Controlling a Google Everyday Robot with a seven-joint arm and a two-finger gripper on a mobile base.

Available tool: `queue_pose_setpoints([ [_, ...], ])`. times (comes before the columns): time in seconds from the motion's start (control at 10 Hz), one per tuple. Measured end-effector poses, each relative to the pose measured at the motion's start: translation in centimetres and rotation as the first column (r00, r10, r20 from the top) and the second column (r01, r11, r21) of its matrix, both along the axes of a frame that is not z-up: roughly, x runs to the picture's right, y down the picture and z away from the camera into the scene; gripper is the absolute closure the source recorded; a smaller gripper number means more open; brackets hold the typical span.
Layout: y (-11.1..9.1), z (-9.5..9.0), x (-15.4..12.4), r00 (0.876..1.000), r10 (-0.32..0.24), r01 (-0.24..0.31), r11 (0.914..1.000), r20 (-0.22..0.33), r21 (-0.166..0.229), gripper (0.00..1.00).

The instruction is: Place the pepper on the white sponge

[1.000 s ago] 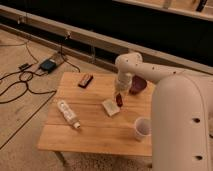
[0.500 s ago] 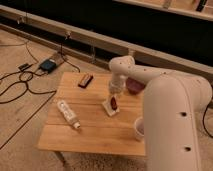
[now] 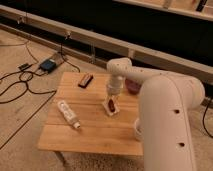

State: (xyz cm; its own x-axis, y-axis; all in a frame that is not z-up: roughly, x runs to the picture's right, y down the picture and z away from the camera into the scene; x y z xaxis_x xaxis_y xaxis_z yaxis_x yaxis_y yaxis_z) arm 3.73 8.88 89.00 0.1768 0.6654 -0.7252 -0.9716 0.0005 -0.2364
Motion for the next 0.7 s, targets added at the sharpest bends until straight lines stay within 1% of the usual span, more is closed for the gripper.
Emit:
queue_pose_setpoints([
  [0.2, 0.11, -0.01, -0.19, 1.0, -0.008, 0.008, 1.0, 0.007, -0.006, 0.66],
  [0.3, 0.13, 0.0, -0.26, 1.0, -0.009, 0.009, 0.9999, 0.009, -0.007, 0.58],
  [0.4, 0.17, 0.03, -0.36, 1.0, -0.012, 0.012, 0.9999, 0.012, -0.01, 0.44],
  [0.5, 0.18, 0.05, -0.42, 1.0, -0.013, 0.013, 0.9998, 0.015, -0.011, 0.36],
  [0.6, 0.15, 0.08, -0.47, 1.0, -0.013, 0.013, 0.9998, 0.017, -0.012, 0.32],
  [0.7, 0.08, 0.11, -0.52, 1.0, -0.012, 0.012, 0.9999, 0.019, -0.012, 0.31],
])
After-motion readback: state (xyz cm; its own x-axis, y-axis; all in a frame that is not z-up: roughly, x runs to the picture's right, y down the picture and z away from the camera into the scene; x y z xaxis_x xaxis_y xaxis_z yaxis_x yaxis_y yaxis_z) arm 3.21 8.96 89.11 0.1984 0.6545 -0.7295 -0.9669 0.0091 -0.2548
